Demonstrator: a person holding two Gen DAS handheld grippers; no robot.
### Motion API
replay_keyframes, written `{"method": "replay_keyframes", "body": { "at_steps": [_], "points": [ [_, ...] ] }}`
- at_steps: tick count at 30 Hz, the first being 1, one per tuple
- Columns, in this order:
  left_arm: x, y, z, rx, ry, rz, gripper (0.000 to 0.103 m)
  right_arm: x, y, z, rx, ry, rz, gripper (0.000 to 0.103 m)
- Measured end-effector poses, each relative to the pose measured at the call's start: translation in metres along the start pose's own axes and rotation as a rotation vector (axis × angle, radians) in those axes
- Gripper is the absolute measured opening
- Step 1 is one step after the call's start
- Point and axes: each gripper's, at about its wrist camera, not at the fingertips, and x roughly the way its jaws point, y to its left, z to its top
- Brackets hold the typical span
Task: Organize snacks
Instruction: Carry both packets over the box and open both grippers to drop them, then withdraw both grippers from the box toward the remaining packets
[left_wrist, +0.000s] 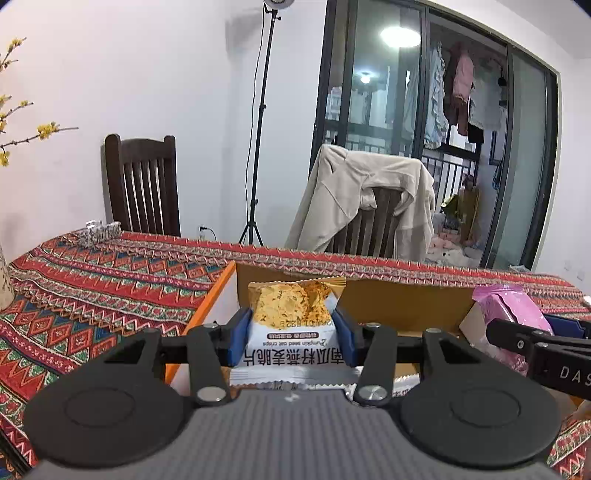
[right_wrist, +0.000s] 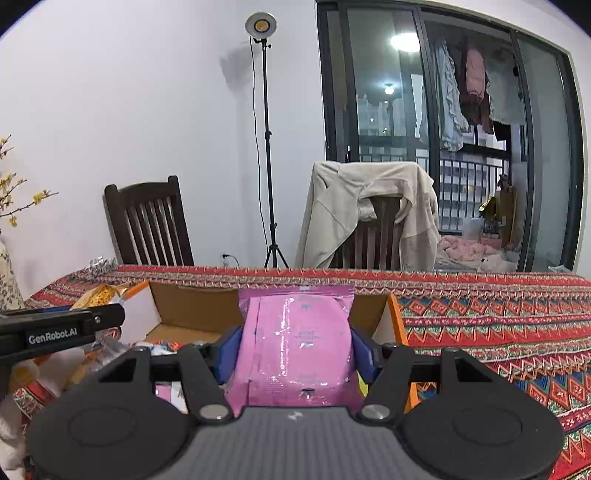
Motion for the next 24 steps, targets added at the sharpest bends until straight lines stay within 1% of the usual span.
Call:
{"method": "replay_keyframes", "body": {
  "at_steps": [4,6,7,8,9,10,12,13,17,24],
  "points": [
    [0.001,0.005,-0.003,-0.021,0.008,-0.022,0.049,0.003,-0.003,-0.003,0.007,0.022,0.005,0.062],
    [0.0,0.006,-0.004,-0.027,-0.001,-0.026,0.055,0.002,-0.004,-0.003,0.014,0.018,0.005,0.062],
    [-0.002,0.007,-0.004,-0.035,-0.007,-0.029,0.07,0.002,-0.004,-0.002,0.017,0.015,0.006,0.07],
    [-0.003,0.009,-0.003,-0.047,-0.016,-0.027,0.09,0.001,-0.005,-0.002,0.023,0.011,0.007,0.088],
    [-0.005,0.01,-0.003,-0.061,-0.028,-0.022,0.097,-0.001,-0.007,-0.003,0.032,0.003,0.009,0.097],
    [-0.008,0.012,-0.003,-0.077,-0.048,-0.02,0.103,-0.002,-0.008,-0.003,0.038,-0.002,0.01,0.103],
    [-0.011,0.015,-0.002,-0.103,-0.065,-0.031,0.103,-0.003,-0.01,-0.004,0.05,-0.006,0.008,0.103],
    [-0.011,0.015,-0.003,-0.112,-0.058,-0.034,0.103,-0.003,-0.01,-0.004,0.055,-0.004,0.004,0.103],
    [-0.006,0.015,-0.003,-0.112,-0.034,-0.006,0.103,-0.001,-0.014,-0.006,0.065,0.007,-0.006,0.103],
    [-0.006,0.015,-0.003,-0.117,-0.037,-0.009,0.103,-0.001,-0.014,-0.007,0.065,0.008,-0.008,0.103]
  ]
}}
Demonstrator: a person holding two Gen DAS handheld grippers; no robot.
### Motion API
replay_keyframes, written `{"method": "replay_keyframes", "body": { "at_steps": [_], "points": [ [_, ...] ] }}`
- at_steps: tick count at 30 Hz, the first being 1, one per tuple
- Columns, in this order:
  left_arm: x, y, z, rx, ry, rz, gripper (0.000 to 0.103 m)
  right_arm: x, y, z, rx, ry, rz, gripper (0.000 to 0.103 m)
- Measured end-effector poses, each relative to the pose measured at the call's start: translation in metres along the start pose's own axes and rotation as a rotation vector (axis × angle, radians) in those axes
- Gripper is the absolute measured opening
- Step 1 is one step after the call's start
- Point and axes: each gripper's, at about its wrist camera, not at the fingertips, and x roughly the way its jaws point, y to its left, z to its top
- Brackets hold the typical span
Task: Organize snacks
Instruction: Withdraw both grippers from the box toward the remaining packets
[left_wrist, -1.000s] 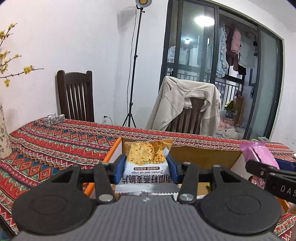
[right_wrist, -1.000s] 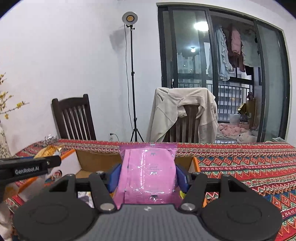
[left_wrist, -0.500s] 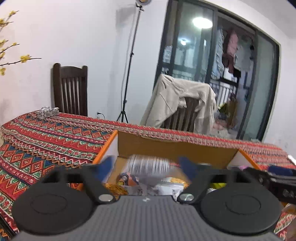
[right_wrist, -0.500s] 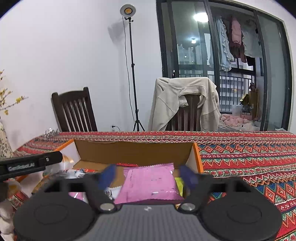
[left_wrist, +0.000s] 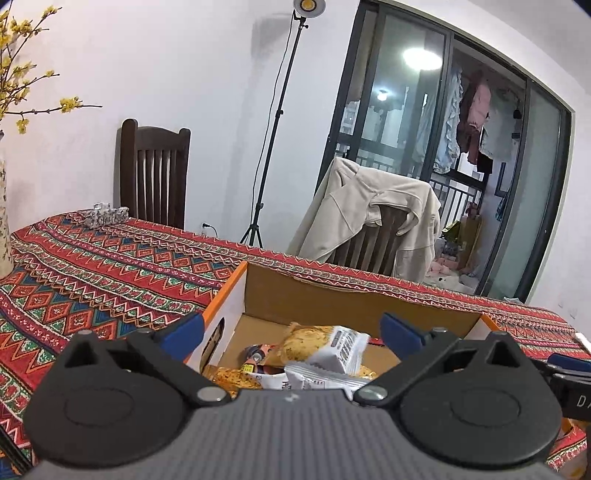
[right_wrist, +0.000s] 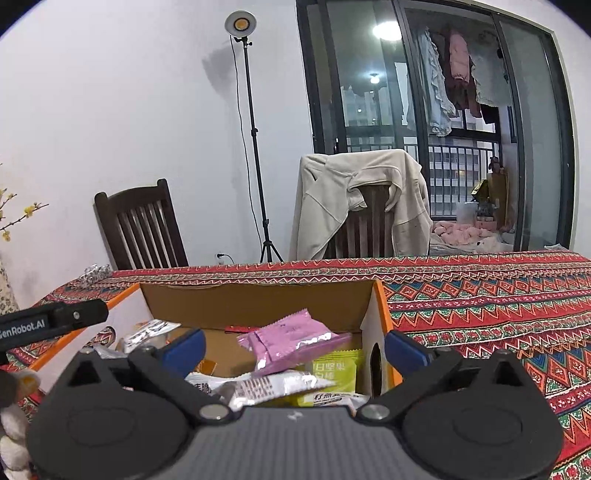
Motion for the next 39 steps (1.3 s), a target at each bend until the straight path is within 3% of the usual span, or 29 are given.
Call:
{"method": "replay_keyframes", "body": {
  "at_steps": [21,31,39],
  "points": [
    [-0.055,-0.009,0.029,-0.023,-0.061,-0.05,0.103,-0.054,0.013,0.019,-0.053,-0.055,-0.009,0.103],
    [-0.087,0.004,0.019,0.004,-0.038,-0.063,0.103,-0.084,0.02,0.004,-0.073,-0.015,-0.011,0.103],
    [-0.113,0.022,-0.008,0.053,0.023,-0.063,0.103,-0.107,0.022,-0.023,-0.089,0.044,-0.009,0.103]
  ]
}}
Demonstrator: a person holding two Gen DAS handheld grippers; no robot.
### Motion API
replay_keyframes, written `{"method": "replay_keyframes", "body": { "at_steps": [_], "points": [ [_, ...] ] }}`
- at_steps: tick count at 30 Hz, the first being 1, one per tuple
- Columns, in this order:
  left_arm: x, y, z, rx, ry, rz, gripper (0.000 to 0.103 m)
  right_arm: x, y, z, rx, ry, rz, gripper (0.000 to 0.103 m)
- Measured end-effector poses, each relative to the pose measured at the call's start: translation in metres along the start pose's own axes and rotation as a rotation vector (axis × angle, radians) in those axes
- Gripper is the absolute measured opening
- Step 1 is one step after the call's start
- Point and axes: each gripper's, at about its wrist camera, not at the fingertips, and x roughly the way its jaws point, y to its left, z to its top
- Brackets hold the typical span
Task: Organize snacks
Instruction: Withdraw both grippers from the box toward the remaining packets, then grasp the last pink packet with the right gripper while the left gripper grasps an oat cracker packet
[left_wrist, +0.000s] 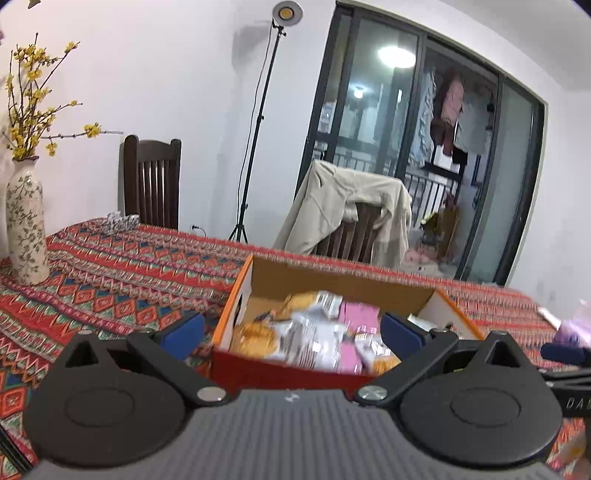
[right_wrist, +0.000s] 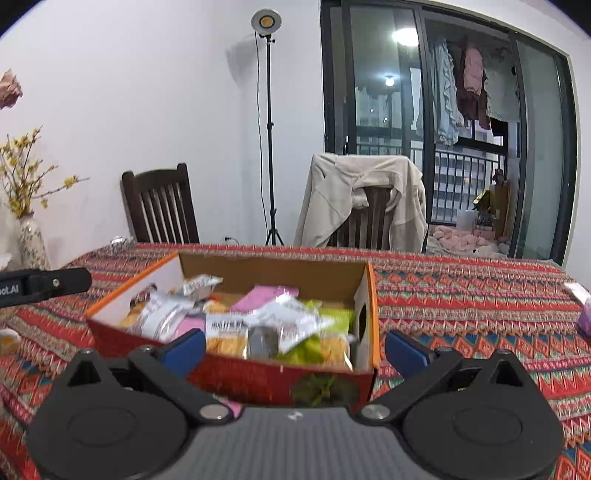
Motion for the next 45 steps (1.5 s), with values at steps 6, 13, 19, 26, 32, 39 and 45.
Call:
{"method": "replay_keyframes", "body": {
  "at_steps": [6,13,19,26,32,39,45],
  "points": [
    [-0.008,0.01,-0.026,0.039,0.06,0.009,0.103,-0.007,0.001,-0.026,-0.013,0.062,-0.002,0.103],
    [-0.007,0.018,-0.053,0.044,0.045,0.033,0.103,-0.008,-0.002,-0.053,0.003,0.138,-0.01,0.103],
    [-0.004,0.021,-0.055,0.035,0.057,0.017,0.103,-0.005,0.001,-0.059,0.0,0.166,-0.011,0.103],
    [-0.005,0.026,-0.054,-0.001,0.069,0.001,0.103,0.007,0.018,-0.055,-0.033,0.189,0.015,0.103],
    [-0.007,0.03,-0.053,-0.025,0.066,-0.005,0.103,0.019,0.039,-0.04,-0.051,0.194,0.056,0.103],
    [-0.005,0.035,-0.053,-0.056,0.077,-0.011,0.103,0.054,0.055,-0.032,-0.048,0.275,0.05,0.103],
    [-0.006,0.038,-0.053,-0.072,0.082,-0.024,0.103,0.077,0.054,-0.04,-0.015,0.332,0.028,0.099]
  ]
}}
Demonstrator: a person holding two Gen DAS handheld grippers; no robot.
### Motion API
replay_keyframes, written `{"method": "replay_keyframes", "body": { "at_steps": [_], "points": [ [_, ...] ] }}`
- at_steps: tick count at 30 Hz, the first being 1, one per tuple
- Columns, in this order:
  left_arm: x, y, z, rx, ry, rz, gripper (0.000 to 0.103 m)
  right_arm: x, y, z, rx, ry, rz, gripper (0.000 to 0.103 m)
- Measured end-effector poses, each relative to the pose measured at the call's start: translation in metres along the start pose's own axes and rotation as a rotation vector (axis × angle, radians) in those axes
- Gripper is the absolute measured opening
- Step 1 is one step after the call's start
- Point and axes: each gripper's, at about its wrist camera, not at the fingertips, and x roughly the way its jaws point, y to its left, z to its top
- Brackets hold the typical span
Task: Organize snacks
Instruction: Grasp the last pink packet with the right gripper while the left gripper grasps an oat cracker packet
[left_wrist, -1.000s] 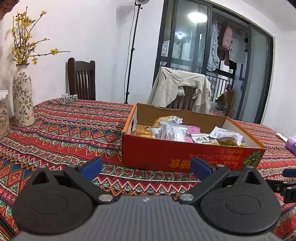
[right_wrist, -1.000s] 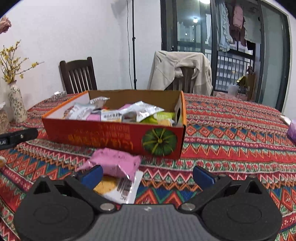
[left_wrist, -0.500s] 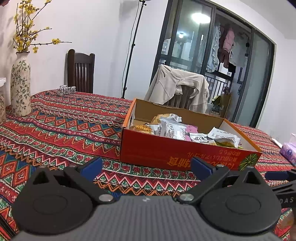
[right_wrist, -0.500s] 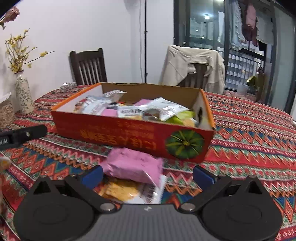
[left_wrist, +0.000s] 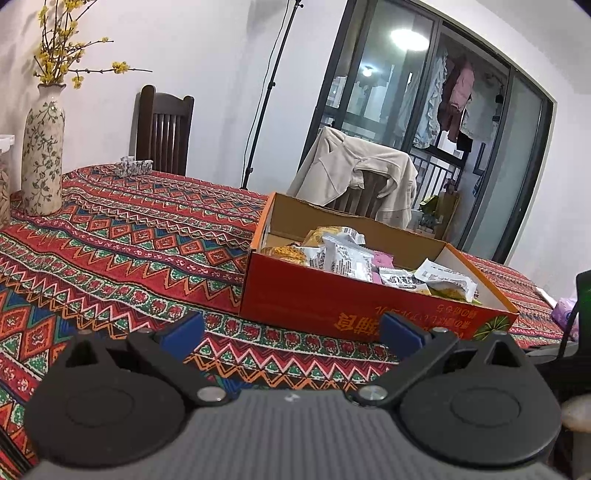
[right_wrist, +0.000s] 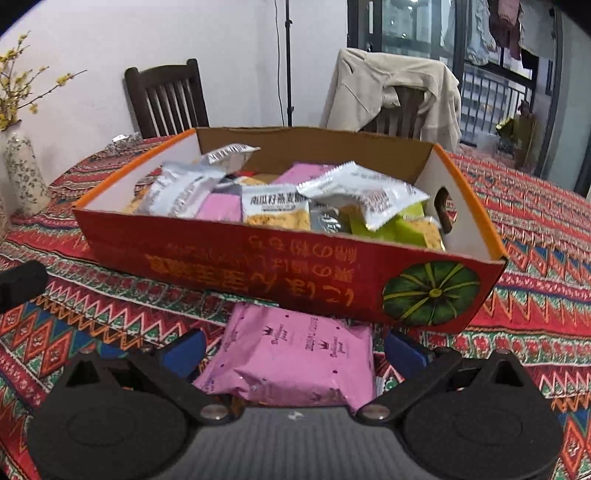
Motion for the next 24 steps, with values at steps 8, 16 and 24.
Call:
{"method": "replay_keyframes", "body": {
  "at_steps": [8,16,24],
  "points": [
    [0.003,0.001,0.0,-0.008,0.014,-0.003,0.103,-0.002,-0.002,-0.003,-0.003,-0.013,0.006,0.08],
    [0.007,0.002,-0.001,-0.015,0.028,0.007,0.103,-0.016,-0.007,-0.005,0.017,-0.059,0.022,0.072],
    [0.012,0.004,-0.002,-0.023,0.042,0.023,0.103,-0.041,-0.017,-0.01,0.037,-0.129,0.034,0.07]
  ]
}}
